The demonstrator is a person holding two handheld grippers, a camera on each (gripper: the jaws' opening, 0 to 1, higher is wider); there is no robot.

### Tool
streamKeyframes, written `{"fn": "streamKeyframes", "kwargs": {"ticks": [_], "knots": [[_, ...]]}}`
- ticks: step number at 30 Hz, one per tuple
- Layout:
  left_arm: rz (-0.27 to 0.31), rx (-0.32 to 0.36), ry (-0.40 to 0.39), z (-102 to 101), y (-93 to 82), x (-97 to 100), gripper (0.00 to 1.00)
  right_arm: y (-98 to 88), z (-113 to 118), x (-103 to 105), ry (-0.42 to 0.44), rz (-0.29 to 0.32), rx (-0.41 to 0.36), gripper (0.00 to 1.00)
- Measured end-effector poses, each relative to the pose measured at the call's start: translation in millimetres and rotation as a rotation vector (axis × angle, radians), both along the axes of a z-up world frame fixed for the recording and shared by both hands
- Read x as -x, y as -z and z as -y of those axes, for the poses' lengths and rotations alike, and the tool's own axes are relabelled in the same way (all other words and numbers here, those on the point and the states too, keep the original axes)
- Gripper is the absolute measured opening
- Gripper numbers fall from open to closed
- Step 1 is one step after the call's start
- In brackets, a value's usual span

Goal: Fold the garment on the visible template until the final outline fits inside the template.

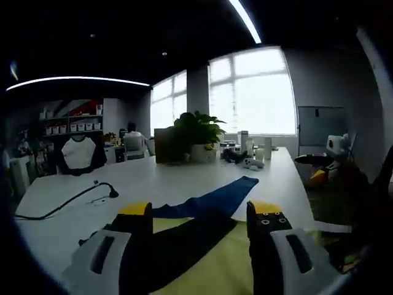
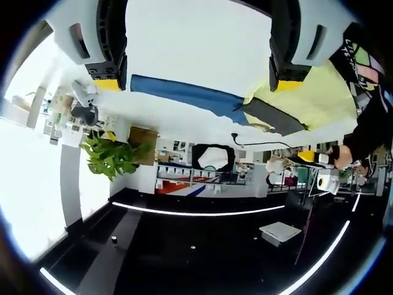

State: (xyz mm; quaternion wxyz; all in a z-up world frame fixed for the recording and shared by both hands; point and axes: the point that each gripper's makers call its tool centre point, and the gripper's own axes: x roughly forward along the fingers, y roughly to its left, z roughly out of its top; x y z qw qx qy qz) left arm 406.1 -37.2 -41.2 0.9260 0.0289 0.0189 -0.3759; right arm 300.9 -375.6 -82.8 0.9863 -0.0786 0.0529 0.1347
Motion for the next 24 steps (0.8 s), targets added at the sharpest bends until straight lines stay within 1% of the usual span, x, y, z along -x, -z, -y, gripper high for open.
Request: {"fn": "streamKeyframes", "kwargs": {"ticks": [2, 4, 5, 6, 7, 8, 10, 13, 16, 17, 18, 19, 21, 22, 23, 24], "knots": [[0.061, -0.037, -0.012, -7, -5.9, 7.6, 0.68, -6.0, 1, 0, 0.002, 0.032, -0.020, 0.99], [0.046, -0.037, -0.006, -12, -5.3, 17.1, 0.68, -9.6, 2, 0, 0.007, 0.049, -0.009, 0.99], [0.046, -0.029, -0.017, -18, -6.8, 21.1, 0.68, -11.4, 3, -1, 0.011, 0.059, -0.003, 0.99], [0.056, -0.020, -0.030, -23, -8.7, 23.3, 0.68, -11.8, 3, -1, 0.011, 0.061, -0.004, 0.99], [0.063, -0.027, -0.044, -29, -8.8, 26.4, 0.68, -11.9, 2, -1, 0.008, 0.062, -0.006, 0.99], [0.058, -0.042, -0.062, -34, -6.9, 28.1, 0.68, -11.6, 1, -1, 0.006, 0.061, -0.007, 0.99], [0.057, -0.047, -0.103, -45, -6.5, 31.9, 0.73, -9.7, 0, -2, 0.004, 0.055, -0.006, 0.99], [0.072, 0.005, -0.137, -57, -12.7, 38.5, 0.86, -9.0, -1, -3, 0.004, 0.056, -0.003, 0.99], [0.052, 0.043, -0.171, -71, -13.7, 47.6, 0.93, -10.4, 0, -4, 0.011, 0.063, -0.004, 0.99], [0.054, 0.054, -0.182, -74, -15.3, 49.9, 0.97, -14.4, 2, -5, 0.028, 0.084, -0.019, 0.99], [0.038, 0.043, -0.192, -75, -14.0, 55.9, 1.00, -23.2, 5, -5, 0.041, 0.135, -0.029, 0.99], [0.017, 0.029, -0.190, -75, -11.7, 62.9, 0.99, -26.1, 5, -5, 0.040, 0.149, -0.018, 0.99], [0.037, 0.047, -0.195, -76, -17.1, 72.8, 1.00, -25.7, 6, -4, 0.050, 0.135, -0.012, 0.99], [0.065, 0.069, -0.198, -77, -24.0, 78.9, 1.00, -25.3, 6, -5, 0.049, 0.134, -0.009, 0.99], [0.069, 0.082, -0.203, -79, -27.3, 83.2, 1.00, -24.7, 6, -5, 0.050, 0.132, -0.010, 0.99], [0.070, 0.084, -0.204, -81, -28.6, 87.4, 1.00, -25.5, 6, -5, 0.050, 0.147, -0.010, 0.99]]}}
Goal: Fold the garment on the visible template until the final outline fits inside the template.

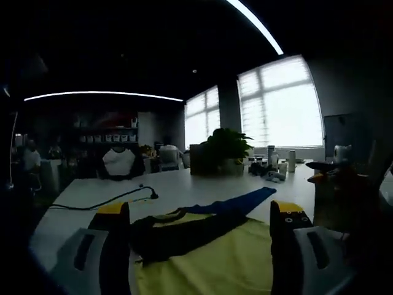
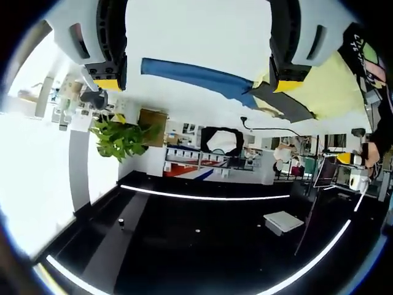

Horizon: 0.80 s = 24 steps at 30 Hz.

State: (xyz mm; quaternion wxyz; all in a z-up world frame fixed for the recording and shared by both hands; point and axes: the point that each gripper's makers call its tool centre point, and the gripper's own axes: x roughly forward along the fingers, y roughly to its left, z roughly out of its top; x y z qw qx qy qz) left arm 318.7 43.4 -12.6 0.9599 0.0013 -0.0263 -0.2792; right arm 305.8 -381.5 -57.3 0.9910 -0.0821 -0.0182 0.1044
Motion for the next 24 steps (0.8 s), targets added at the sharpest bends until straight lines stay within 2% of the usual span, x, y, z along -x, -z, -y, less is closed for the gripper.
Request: {"fn": "streamKeyframes", "kwargs": {"ticks": [1, 2, 3, 5, 8, 10, 15, 18, 24], "knots": [[0.008, 0.014, -0.015, -5, -3.9, 5.1, 1.00, -5.1, 2, -1, 0.014, 0.037, -0.014, 0.99], [0.017, 0.029, -0.037, -9, -7.4, 8.1, 1.00, -3.4, 6, 0, 0.032, 0.026, -0.014, 0.99], [0.035, 0.006, -0.050, -13, -9.3, 13.8, 1.00, -2.2, 7, -1, 0.037, 0.020, -0.011, 0.99], [0.027, 0.004, -0.073, -19, -9.2, 20.2, 1.00, -2.2, 8, -2, 0.037, 0.022, -0.005, 0.99], [0.059, 0.015, -0.107, -31, -12.9, 32.7, 1.00, -1.3, 4, -3, 0.027, 0.016, 0.007, 0.99], [0.050, 0.020, -0.127, -39, -11.2, 37.2, 1.00, -1.1, 1, -4, 0.019, 0.006, 0.011, 0.99], [0.049, -0.008, -0.176, -57, -9.6, 44.7, 1.00, -6.0, -7, -2, -0.001, 0.016, 0.008, 0.99], [0.055, -0.010, -0.231, -76, -12.3, 48.8, 1.00, -10.5, -13, -1, -0.014, 0.026, 0.012, 0.99], [0.064, -0.022, -0.280, -92, -14.8, 53.2, 1.00, -21.9, -18, -3, -0.016, 0.035, 0.011, 0.99]]}}
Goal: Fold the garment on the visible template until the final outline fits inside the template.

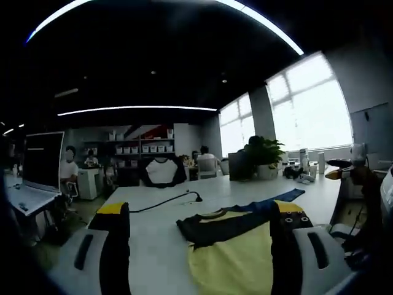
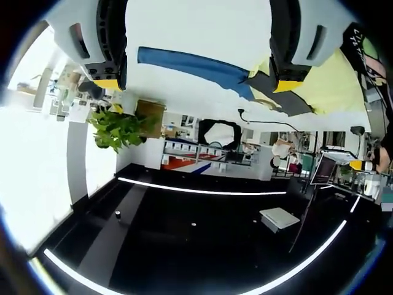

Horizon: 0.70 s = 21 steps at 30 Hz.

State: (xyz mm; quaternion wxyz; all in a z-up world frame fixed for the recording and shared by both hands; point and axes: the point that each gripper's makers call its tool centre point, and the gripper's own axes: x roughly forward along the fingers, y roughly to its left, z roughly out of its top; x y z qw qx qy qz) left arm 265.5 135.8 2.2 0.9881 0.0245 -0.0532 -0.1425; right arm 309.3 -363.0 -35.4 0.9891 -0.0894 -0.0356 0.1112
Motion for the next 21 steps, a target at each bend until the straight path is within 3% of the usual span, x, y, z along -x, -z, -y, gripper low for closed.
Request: {"fn": "streamKeyframes", "kwargs": {"ticks": [6, 11, 21], "knots": [[-0.010, 0.012, -0.003, -6, 3.3, 1.3, 1.00, -19.7, 2, -7, 0.023, 0.006, 0.042, 0.99], [-0.010, 0.026, -0.009, -12, 3.1, 3.8, 1.00, -48.0, 19, -21, 0.061, 0.021, 0.052, 0.99], [0.009, 0.034, -0.040, -26, -6.4, 9.8, 1.00, -66.0, 51, -64, 0.088, -0.067, 0.080, 0.99]]}}
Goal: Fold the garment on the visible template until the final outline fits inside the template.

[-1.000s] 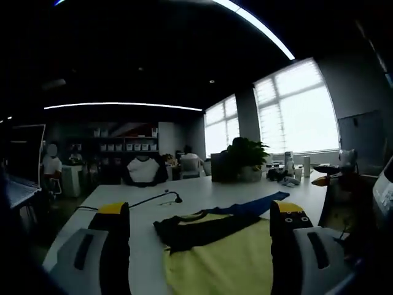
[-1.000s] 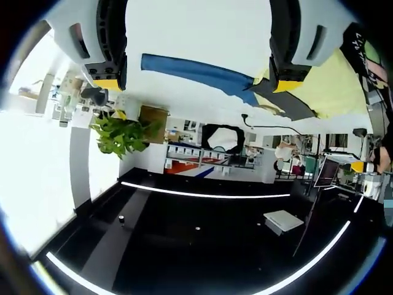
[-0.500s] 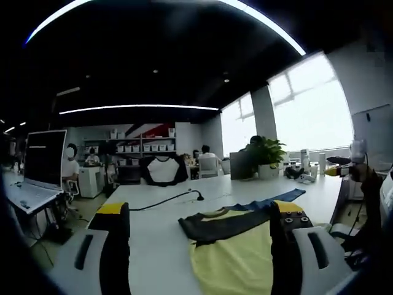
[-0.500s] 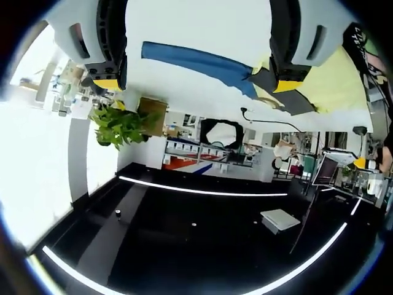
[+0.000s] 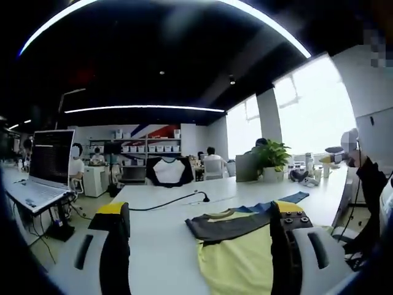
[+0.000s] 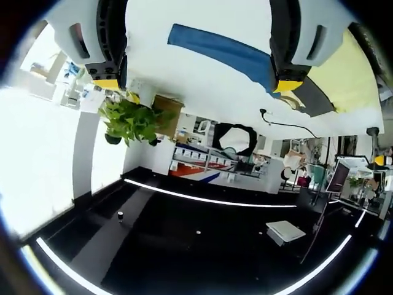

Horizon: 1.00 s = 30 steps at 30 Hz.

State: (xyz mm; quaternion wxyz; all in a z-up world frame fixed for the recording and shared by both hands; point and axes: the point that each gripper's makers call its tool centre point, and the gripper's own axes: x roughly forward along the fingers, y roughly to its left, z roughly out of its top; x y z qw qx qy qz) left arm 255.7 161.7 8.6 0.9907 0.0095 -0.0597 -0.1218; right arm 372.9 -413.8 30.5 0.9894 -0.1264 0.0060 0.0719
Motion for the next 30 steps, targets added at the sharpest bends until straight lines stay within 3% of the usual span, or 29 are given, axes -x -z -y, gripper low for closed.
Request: {"fn": "streamKeyframes", "kwargs": {"ticks": [5, 15, 20, 27, 30], "knots": [[0.007, -0.005, 0.005, 1, -2.6, 3.4, 1.00, 3.7, 11, -21, 0.013, -0.047, -0.001, 0.99], [0.008, -0.008, 0.030, 3, -1.4, 9.5, 1.00, 34.7, 35, -60, 0.052, -0.142, -0.017, 0.97], [-0.001, -0.008, 0.036, 3, 1.4, 9.7, 1.00, 66.8, 40, -77, 0.023, -0.245, -0.055, 0.96], [-0.013, 0.001, 0.034, 3, 3.3, 7.6, 1.00, 97.8, 47, -99, 0.012, -0.298, -0.044, 0.95], [-0.016, 0.000, 0.040, 5, 3.4, 6.9, 1.00, 110.7, 46, -109, -0.020, -0.319, -0.076, 0.92]]}}
